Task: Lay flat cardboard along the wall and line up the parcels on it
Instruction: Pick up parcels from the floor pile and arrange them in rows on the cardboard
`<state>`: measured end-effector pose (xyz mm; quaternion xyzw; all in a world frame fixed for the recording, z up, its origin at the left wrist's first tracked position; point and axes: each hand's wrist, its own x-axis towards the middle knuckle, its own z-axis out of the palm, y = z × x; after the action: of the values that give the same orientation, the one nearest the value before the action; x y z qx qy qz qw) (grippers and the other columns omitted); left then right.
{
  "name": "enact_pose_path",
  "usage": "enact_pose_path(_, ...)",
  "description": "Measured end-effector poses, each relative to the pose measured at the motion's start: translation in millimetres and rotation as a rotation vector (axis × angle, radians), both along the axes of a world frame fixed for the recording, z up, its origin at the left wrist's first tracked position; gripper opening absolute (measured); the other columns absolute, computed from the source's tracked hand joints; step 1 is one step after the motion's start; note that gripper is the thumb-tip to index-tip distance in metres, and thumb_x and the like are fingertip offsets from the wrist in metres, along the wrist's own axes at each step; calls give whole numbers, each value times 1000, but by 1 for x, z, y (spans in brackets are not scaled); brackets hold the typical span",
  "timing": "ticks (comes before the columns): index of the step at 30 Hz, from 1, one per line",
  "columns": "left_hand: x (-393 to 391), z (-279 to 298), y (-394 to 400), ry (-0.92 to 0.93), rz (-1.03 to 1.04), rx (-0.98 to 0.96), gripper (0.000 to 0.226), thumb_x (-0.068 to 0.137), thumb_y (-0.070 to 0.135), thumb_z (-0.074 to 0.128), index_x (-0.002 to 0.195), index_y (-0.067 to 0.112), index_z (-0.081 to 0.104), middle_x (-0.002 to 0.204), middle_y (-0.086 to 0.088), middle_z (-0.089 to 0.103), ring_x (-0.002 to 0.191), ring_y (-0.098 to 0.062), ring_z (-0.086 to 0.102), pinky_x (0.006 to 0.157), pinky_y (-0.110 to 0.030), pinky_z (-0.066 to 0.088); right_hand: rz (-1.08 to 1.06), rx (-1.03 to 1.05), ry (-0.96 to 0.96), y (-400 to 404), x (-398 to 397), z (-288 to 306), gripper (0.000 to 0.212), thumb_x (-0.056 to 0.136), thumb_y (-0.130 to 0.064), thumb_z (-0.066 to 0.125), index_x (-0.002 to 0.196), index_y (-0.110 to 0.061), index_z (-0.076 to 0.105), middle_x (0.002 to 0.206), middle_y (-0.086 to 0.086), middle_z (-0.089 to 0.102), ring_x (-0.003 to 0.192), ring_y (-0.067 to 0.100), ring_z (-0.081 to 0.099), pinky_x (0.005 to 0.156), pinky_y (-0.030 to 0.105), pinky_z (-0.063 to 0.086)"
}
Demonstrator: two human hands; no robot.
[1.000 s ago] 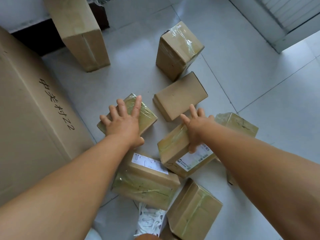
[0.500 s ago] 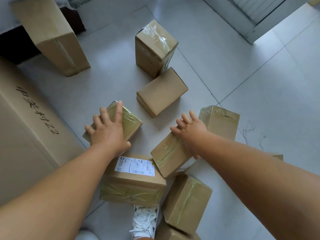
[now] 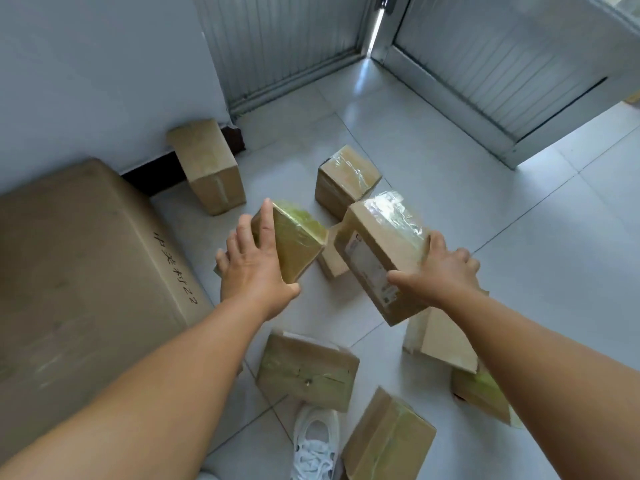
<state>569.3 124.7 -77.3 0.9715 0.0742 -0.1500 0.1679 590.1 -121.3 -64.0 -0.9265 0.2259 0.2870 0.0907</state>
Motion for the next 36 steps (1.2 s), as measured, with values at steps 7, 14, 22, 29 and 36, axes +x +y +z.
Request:
enact_pose_path(7, 16, 69, 57, -167, 33, 120, 138, 64, 53, 76, 143, 25, -33, 145, -2, -1, 137, -24, 8, 117, -45, 11, -353, 469, -127, 71, 38, 52, 109, 49, -72, 62, 143, -37, 20, 137, 12, 44, 121, 36, 44, 102, 50, 40)
enact_pose_path(14, -9, 76, 157, -358, 55, 335, 146, 35, 41, 91, 150, 23, 3, 138, -8, 26, 125, -27, 27, 108, -53, 25, -259, 719, -105, 177, 57, 72, 102, 57, -66, 69, 144, -33, 27, 131, 4, 50, 114, 26, 53, 100, 46, 44)
enact_pose_path(22, -54, 57, 265, -263, 28, 526, 159, 23, 25, 94, 150, 29, 0, 135, -9, 31, 122, -31, 34, 104, -51, 20, -166, 810, -24, 284, 53, 53, 83, 78, -54, 67, 146, -26, 28, 122, 5, 50, 99, 22, 54, 66, 29, 42)
enact_pose_path(29, -62, 35, 327, -141, 26, 584, 166, 31, 20, 92, 145, 30, -28, 140, -4, 17, 129, -27, 21, 108, -49, 6, -95, 819, 20, 356, 60, 35, 85, 70, -59, 67, 140, -22, 37, 119, 5, 60, 87, 14, 58, 60, 26, 39)
enact_pose_path(36, -67, 8, 366, -182, -6, 582, 169, 23, 23, 92, 149, 24, -20, 136, -11, 26, 121, -33, 32, 103, -53, 17, -65, 817, 145, 412, 73, 13, 30, 88, -52, 51, 103, -28, 57, 102, -2, 61, 93, 18, 55, 94, 43, 46)
